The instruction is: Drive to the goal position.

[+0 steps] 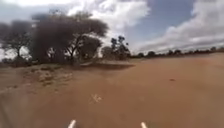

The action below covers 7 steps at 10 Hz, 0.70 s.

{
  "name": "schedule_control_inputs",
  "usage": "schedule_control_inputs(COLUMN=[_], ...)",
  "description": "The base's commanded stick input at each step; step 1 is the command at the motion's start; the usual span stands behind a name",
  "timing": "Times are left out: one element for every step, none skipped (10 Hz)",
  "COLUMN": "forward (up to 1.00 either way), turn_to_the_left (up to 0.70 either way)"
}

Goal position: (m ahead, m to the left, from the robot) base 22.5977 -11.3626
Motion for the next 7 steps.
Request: schedule_control_inputs(forward=[0.7,0.7,0.7,0.7,0.7,0.7,0.7], turn_to_the_left=[0.0,0.0,0.0,0.0,0.0,0.0,0.0])
